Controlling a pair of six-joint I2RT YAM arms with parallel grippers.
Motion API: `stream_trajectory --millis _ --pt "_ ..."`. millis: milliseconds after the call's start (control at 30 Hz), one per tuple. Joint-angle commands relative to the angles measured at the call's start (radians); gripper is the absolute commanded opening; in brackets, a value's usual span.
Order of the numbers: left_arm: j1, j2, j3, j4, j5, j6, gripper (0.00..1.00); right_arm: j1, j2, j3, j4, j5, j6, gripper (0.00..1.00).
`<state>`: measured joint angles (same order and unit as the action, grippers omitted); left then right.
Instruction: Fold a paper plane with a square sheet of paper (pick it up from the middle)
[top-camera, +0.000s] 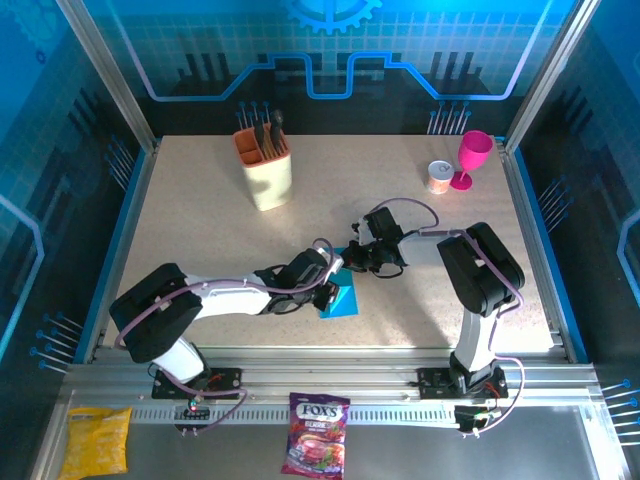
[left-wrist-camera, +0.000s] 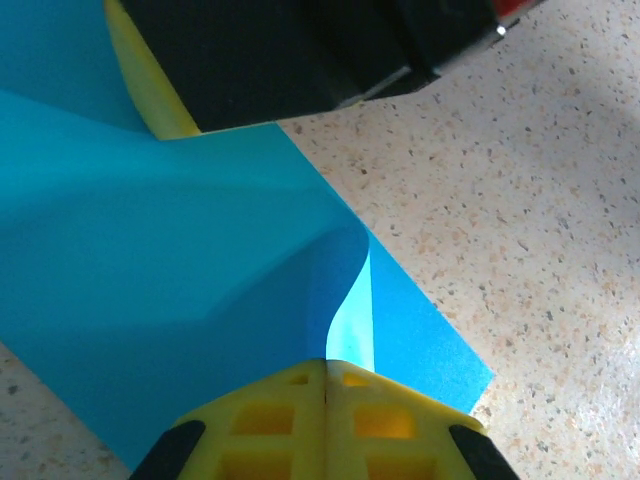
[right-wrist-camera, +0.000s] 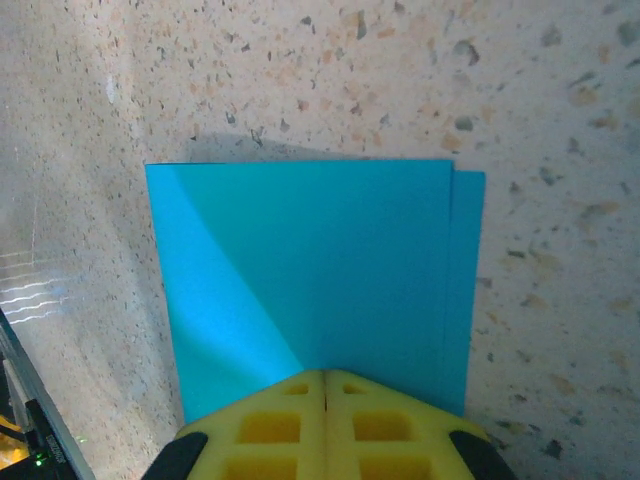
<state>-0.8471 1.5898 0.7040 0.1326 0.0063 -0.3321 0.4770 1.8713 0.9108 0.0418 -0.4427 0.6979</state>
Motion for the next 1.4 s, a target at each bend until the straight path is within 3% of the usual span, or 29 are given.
stream_trajectory --millis 0,700,1367 --pt "0.013 -0.01 0.021 -0.02 -0.016 0.028 0.0 0.006 0.054 -0.026 -0.05 0.039 -0.01 0.0" --pt "0.028 0.033 0.031 -0.06 -0.124 0.027 0.0 0.006 0.074 -0.059 -0.038 0.044 -0.013 0.0" --pt "0.03 0.048 0.018 -0.051 -0.15 0.008 0.0 0.005 0.08 -0.062 -0.036 0.041 -0.015 0.0"
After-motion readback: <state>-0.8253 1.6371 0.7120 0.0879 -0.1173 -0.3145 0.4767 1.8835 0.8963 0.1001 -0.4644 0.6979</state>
